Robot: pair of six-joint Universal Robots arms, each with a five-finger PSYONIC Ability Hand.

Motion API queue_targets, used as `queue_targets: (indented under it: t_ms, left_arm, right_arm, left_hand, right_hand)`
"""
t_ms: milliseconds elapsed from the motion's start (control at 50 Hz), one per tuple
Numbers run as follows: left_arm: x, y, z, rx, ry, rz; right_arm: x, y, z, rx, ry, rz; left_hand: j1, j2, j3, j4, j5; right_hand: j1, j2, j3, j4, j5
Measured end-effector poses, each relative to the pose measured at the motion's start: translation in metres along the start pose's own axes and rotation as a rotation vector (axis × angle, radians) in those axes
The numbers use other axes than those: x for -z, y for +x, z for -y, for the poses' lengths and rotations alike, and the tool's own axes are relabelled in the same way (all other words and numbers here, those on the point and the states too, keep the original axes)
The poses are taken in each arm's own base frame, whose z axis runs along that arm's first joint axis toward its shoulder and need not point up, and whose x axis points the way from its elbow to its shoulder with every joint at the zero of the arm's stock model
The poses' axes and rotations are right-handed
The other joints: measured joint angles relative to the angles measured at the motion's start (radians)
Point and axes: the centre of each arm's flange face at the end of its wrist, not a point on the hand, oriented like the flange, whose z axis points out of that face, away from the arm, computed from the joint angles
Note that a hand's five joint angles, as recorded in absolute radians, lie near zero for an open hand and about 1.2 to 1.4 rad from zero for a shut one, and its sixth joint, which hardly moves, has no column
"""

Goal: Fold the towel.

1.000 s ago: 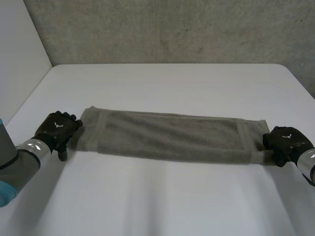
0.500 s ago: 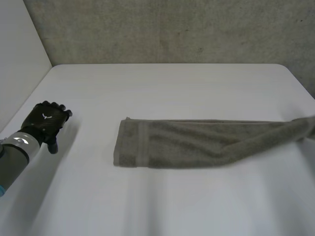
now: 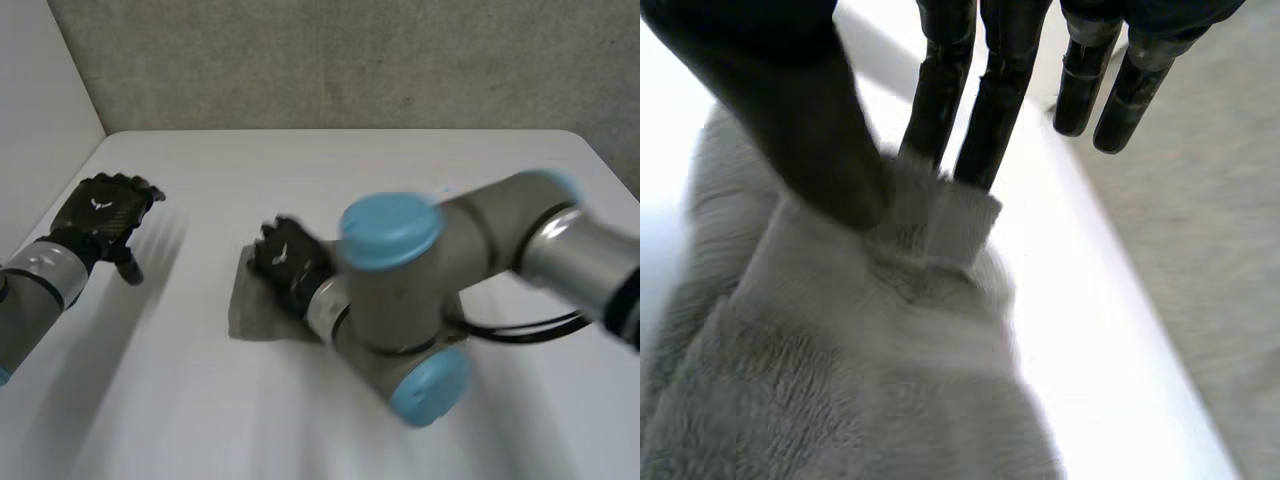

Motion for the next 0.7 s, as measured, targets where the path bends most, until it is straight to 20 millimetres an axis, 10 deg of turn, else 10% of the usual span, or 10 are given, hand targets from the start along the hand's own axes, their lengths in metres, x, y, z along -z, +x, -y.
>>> queue_targets:
  t_ms: [120, 320, 700]
  left_arm:
    - [0.003, 0.016, 0.020, 0.008, 0.060, -0.043]
    - [0.003, 0.050, 0.052, 0.012, 0.147, -0.099]
    - [0.015, 0.138, 0.038, 0.057, 0.097, -0.324]
  right_arm:
    - [0.001, -0.009, -0.008, 0.027, -0.044, -0.017]
    - [0.050, 0.068, 0.002, -0.155, -0.001, -0.220]
    - [0.120, 0.084, -0.103, -0.338, -0.246, -0.312]
  left_hand:
    - [0.000, 0.000, 0.000, 0.000, 0.000]
    - [0.000, -0.001, 0.000, 0.000, 0.000]
    - [0.000, -0.001, 0.000, 0.000, 0.000]
  right_hand:
    - [-0.480, -0.486, 0.000, 0.000, -0.561]
    - [-0.691, -0.661, 0.000, 0.000, -0.699]
    - [-0.692, -0.661, 0.000, 0.000, -0.699]
